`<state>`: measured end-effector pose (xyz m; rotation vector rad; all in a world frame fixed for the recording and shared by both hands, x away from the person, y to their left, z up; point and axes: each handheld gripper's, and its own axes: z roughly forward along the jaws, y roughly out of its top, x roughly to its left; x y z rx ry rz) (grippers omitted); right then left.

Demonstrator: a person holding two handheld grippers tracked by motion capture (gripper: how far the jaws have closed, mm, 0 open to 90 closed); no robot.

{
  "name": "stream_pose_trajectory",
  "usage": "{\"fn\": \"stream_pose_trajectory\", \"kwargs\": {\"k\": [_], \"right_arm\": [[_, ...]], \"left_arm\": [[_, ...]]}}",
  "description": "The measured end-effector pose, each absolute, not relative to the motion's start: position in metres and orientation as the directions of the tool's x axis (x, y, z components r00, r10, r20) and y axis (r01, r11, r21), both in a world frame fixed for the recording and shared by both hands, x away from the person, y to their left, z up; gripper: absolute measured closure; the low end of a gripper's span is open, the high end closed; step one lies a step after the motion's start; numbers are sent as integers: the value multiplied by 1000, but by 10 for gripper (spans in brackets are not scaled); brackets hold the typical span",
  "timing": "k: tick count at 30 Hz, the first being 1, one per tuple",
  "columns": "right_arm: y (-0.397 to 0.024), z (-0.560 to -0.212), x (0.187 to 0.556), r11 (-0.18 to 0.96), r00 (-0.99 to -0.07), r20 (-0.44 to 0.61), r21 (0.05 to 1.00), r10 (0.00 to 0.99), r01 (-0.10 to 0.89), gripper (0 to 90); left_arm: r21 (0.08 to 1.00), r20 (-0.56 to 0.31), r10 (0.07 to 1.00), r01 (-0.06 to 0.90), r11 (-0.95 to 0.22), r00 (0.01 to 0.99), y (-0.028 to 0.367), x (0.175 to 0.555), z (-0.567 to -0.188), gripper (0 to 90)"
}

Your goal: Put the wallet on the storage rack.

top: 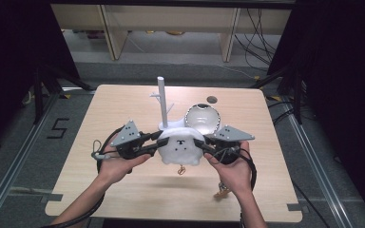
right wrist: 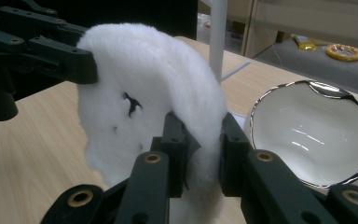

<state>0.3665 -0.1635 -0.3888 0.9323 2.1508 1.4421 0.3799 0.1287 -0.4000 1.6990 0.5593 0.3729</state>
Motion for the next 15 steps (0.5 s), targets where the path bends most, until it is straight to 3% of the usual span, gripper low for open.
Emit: {"fn": "stream_pose_trajectory", "kwargs": {"k": [4, 9, 11, 15], "right_arm": [[-164, -388, 365, 231, -694, 42, 927, 718, 295, 770], [-164, -388, 361, 236, -681, 12, 933, 732, 271, 775], [-166, -387, 362, 265, -686, -46, 939, 726, 218, 777], [-168, -384, 361, 248, -681, -29, 942, 731, 227, 777]], "left_arm": [[980, -42, 552, 142, -138, 833, 127, 380, -399, 611], [980, -41, 539, 138, -141, 842, 128, 381, -398, 484], [980, -29, 548, 131, -149, 836, 131, 380, -399, 426], [981, -3, 580, 115, -155, 814, 139, 376, -399, 365]]}}
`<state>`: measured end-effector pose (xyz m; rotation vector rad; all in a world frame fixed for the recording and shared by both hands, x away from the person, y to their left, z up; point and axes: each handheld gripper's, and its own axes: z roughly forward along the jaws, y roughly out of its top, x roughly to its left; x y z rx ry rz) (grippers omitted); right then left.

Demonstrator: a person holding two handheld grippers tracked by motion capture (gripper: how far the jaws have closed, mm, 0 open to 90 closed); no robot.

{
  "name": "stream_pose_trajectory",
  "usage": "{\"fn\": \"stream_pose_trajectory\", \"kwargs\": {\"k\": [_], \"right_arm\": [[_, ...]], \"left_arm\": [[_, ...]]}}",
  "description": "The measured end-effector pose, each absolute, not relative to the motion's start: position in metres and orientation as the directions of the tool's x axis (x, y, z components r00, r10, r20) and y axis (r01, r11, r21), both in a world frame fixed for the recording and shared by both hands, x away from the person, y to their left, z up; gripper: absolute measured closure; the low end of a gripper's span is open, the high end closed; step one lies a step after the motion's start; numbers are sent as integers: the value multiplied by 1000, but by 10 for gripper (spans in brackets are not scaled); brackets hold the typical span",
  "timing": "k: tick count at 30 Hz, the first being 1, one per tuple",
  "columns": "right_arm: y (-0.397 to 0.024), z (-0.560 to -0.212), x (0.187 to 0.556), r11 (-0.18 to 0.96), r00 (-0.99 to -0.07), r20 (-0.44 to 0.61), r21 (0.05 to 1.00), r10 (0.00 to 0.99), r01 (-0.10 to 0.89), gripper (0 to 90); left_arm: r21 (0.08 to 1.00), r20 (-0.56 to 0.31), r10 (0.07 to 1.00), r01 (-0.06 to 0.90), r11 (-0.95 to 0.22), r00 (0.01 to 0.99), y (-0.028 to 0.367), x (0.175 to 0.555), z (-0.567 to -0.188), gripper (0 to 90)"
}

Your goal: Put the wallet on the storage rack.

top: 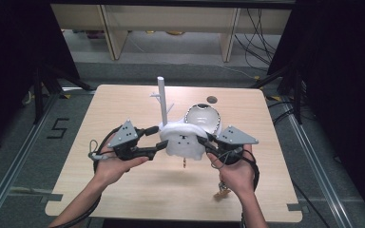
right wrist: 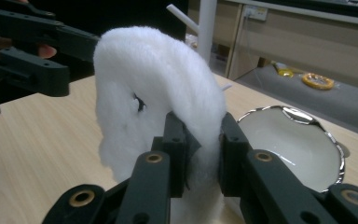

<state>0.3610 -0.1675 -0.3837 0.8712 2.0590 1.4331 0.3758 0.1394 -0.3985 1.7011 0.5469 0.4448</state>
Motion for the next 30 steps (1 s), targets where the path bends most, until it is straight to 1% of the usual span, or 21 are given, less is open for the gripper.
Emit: {"fn": "stream_pose_trajectory", "kwargs": {"k": [1, 4, 5, 6, 8, 9, 10, 11, 12, 13, 14, 15, 16, 17, 24, 25, 27, 29, 30], "right_arm": [[-170, -381, 361, 243, -667, -37, 945, 745, 219, 777], [-172, -379, 361, 232, -662, -35, 949, 749, 212, 777], [-175, -377, 362, 234, -654, -46, 950, 755, 204, 777], [-175, -377, 362, 234, -654, -46, 950, 755, 204, 777], [-177, -376, 363, 223, -659, -31, 952, 751, 208, 777], [-178, -375, 362, 214, -647, -25, 953, 762, 214, 777], [-178, -375, 362, 214, -647, -25, 953, 762, 214, 777], [-180, -374, 364, 217, -644, -39, 955, 764, 200, 777], [-180, -374, 364, 217, -644, -39, 955, 764, 200, 777], [-180, -373, 362, 202, -633, -19, 955, 774, 218, 777], [-180, -373, 362, 202, -633, -19, 955, 774, 218, 777], [-181, -372, 364, 207, -638, -29, 957, 769, 205, 777], [-181, -372, 364, 207, -638, -29, 957, 769, 205, 777], [-182, -372, 364, 212, -635, -34, 955, 772, 207, 777], [-183, -370, 365, 203, -625, -32, 958, 780, 203, 777], [-184, -370, 367, 198, -618, -39, 962, 785, 190, 776], [-184, -369, 367, 188, -615, -29, 962, 788, 197, 776], [-184, -369, 368, 184, -618, -26, 964, 786, 193, 776], [-185, -368, 367, 174, -603, -17, 964, 797, 202, 776]], "left_arm": [[981, 4, 587, 109, -157, 809, 142, 374, -399, 341], [982, 12, 609, 106, -157, 793, 153, 368, -400, 332], [983, 12, 623, 106, -152, 782, 161, 364, -403, 329], [983, 12, 623, 106, -152, 782, 161, 364, -403, 329], [983, 8, 637, 112, -148, 771, 170, 359, -407, 330], [984, 1, 654, 114, -134, 757, 178, 355, -411, 331], [984, 1, 654, 114, -134, 757, 178, 355, -411, 331], [985, -7, 670, 119, -122, 743, 186, 350, -415, 332], [985, -7, 670, 119, -122, 743, 186, 350, -415, 332], [984, -25, 681, 136, -111, 731, 194, 345, -421, 332], [984, -25, 681, 136, -111, 731, 194, 345, -421, 331], [985, -53, 694, 153, -83, 718, 201, 341, -429, 330], [985, -53, 694, 153, -83, 718, 201, 341, -429, 330], [981, -74, 718, 178, -70, 692, 208, 337, -436, 330], [975, -69, 782, 209, -79, 619, 227, 329, -459, 328], [975, -76, 797, 212, -66, 599, 232, 327, -464, 328], [974, -77, 804, 219, -67, 589, 234, 326, -467, 327], [973, -96, 816, 226, -44, 570, 237, 324, -473, 327], [970, -109, 829, 243, -33, 548, 241, 322, -477, 327]]}}
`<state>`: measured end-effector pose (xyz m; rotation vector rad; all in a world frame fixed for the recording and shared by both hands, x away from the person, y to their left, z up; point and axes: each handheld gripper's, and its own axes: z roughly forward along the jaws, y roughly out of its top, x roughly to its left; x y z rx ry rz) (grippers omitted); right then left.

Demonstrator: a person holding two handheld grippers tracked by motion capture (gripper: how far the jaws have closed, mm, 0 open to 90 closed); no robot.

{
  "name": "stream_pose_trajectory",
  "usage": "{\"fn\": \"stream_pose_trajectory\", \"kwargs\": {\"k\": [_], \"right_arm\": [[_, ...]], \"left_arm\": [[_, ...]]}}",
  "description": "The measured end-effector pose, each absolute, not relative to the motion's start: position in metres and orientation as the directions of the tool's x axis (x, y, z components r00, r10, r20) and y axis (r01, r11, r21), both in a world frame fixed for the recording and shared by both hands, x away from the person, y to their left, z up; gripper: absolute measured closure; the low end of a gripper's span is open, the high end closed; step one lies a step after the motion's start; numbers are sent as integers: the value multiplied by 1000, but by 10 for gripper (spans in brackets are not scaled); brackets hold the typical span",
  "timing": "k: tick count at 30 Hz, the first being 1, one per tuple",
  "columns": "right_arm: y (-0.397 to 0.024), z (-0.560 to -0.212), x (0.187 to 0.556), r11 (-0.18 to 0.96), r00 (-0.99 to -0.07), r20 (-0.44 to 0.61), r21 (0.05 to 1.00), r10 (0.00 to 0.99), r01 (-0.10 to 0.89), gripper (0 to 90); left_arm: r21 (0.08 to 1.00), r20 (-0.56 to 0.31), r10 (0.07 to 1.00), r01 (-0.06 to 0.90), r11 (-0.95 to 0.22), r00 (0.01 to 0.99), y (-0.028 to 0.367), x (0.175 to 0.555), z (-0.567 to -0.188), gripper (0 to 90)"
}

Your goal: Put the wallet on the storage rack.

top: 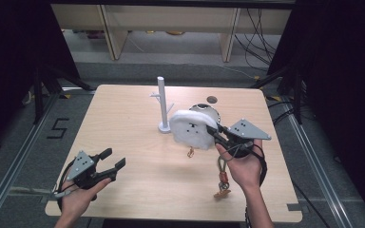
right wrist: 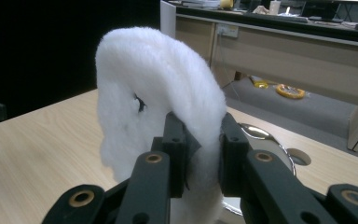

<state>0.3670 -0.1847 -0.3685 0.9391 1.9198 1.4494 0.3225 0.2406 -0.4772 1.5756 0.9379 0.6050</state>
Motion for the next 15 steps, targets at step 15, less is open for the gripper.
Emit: {"fn": "stream_pose_trajectory", "kwargs": {"k": [15], "right_arm": [[-194, -361, 375, 161, -574, -40, 974, 818, 161, 776]], "left_arm": [[976, -84, 889, 216, -17, 450, 254, 324, -503, 336]]}}
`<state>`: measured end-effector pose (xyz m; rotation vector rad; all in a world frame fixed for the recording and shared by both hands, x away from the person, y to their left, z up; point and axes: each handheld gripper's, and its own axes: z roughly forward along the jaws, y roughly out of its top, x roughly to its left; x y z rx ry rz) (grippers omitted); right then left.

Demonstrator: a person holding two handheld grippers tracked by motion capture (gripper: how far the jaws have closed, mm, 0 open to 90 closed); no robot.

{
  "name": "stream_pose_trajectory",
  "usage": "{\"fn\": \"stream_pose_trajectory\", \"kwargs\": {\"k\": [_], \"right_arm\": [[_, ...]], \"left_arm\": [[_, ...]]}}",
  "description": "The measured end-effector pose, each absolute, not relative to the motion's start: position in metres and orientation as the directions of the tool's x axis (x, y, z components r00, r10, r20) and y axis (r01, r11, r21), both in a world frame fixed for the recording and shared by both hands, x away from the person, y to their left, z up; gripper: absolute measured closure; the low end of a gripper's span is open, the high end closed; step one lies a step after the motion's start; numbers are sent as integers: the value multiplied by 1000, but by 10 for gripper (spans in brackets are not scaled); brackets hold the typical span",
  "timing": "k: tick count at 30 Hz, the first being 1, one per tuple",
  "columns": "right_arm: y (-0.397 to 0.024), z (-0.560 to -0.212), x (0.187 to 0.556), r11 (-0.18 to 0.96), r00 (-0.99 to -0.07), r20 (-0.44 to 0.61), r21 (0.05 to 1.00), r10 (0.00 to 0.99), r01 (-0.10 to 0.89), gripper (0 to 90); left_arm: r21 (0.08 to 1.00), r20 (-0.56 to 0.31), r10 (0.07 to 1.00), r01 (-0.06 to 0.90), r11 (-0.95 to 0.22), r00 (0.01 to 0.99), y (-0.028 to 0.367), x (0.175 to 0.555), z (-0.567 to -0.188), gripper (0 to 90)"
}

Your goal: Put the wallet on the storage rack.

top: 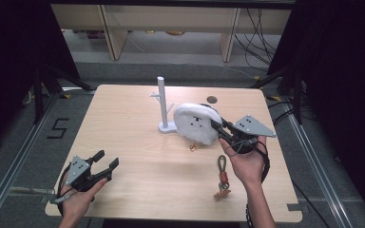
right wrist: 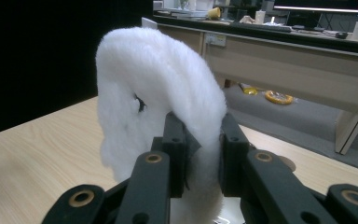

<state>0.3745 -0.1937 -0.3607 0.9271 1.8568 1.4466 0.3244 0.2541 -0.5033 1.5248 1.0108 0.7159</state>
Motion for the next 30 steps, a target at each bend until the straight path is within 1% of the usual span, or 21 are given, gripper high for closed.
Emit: {"fn": "stream_pose_trajectory", "kwargs": {"k": [1, 3, 4, 8, 10, 11, 12, 15, 20, 22, 23, 25, 28, 30], "right_arm": [[-193, -361, 374, 147, -577, -22, 974, 817, 172, 776], [-194, -361, 376, 141, -569, -25, 977, 822, 162, 776], [-195, -361, 376, 126, -551, -5, 975, 835, 181, 776], [-196, -361, 380, 105, -544, 0, 981, 839, 162, 776], [-196, -361, 379, 103, -539, 6, 980, 842, 171, 776], [-197, -360, 381, 114, -536, -14, 981, 844, 155, 776], [-197, -360, 381, 95, -532, 6, 982, 846, 163, 776], [-198, -360, 382, 84, -517, 16, 982, 856, 169, 776], [-200, -359, 385, 72, -509, 20, 984, 860, 160, 775], [-202, -358, 387, 80, -511, 2, 987, 860, 140, 775], [-202, -357, 388, 54, -504, 26, 988, 864, 143, 775], [-203, -356, 389, 62, -504, 18, 988, 864, 142, 775], [-203, -355, 391, 42, -502, 39, 988, 864, 150, 775], [-205, -354, 393, 58, -498, 16, 989, 867, 133, 775]], "left_arm": [[977, -87, 889, 213, -13, 450, 254, 325, -505, 336], [974, -90, 892, 225, -13, 443, 254, 324, -507, 337], [974, -87, 893, 227, -17, 441, 254, 324, -509, 338], [975, -87, 894, 223, -14, 439, 253, 323, -511, 340], [975, -87, 894, 221, -14, 439, 253, 323, -511, 341], [977, -90, 891, 212, -6, 444, 253, 324, -513, 342], [974, -86, 896, 225, -16, 436, 253, 323, -512, 341], [975, -82, 896, 221, -19, 437, 253, 323, -513, 343], [974, -83, 900, 226, -18, 428, 253, 322, -514, 344], [976, -91, 898, 218, -5, 430, 253, 324, -516, 344], [974, -90, 900, 225, -10, 426, 253, 323, -515, 345], [973, -87, 902, 230, -14, 422, 254, 323, -515, 346], [973, -86, 903, 229, -14, 422, 254, 323, -515, 347], [976, -90, 900, 216, -5, 426, 254, 324, -516, 347]]}}
